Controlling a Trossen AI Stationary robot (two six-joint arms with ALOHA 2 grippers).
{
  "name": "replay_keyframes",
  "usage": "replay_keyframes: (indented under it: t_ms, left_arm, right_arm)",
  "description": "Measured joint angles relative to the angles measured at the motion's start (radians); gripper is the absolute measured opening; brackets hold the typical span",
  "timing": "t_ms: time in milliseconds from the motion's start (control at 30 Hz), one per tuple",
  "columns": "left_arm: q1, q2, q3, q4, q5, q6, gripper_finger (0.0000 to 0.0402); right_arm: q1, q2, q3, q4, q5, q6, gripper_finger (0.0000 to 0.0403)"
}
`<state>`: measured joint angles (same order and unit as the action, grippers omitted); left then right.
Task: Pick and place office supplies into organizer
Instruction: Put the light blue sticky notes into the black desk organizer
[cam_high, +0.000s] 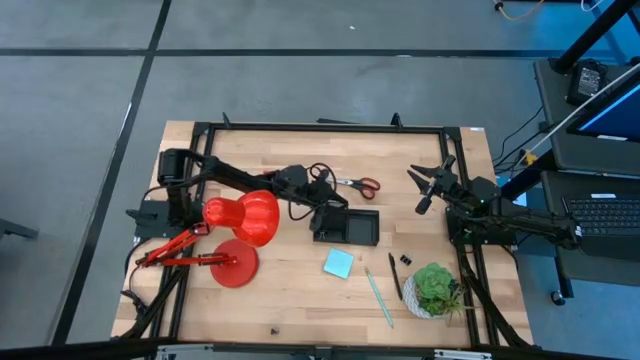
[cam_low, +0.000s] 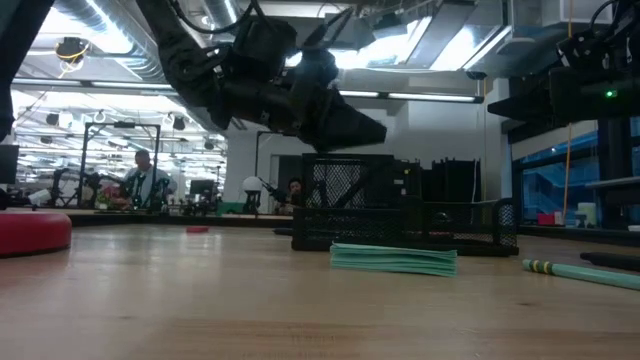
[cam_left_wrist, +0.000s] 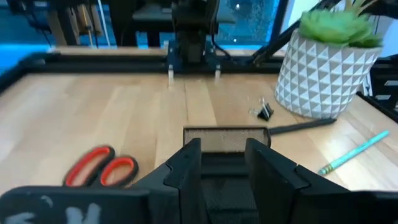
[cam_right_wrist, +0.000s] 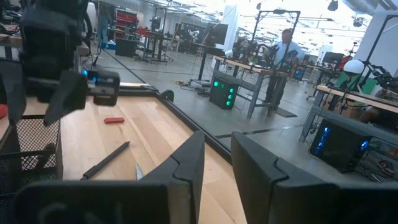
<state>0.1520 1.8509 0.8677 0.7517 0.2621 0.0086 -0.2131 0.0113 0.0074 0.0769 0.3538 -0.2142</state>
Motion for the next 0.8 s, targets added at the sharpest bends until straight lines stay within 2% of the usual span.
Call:
replay_keyframes:
  t_ms: [167, 333, 800]
  left_arm:
    - [-0.001, -0.056, 0.000, -0.031, 0.001, 0.061, 0.0121]
    - [-0.025, -0.098, 0.000, -0.135, 0.000, 0.168, 0.0121]
    - [-0.151, -0.104, 0.000, -0.282, -0.008, 0.471, 0.0107]
  right_arm:
    - [0.000, 0.000, 0.000, 0.000, 0.000, 0.000, 0.0084]
    - [0.000, 0.000, 0.000, 0.000, 0.000, 0.000, 0.0084]
    - [0.000, 0.000, 0.000, 0.000, 0.000, 0.000, 0.0084]
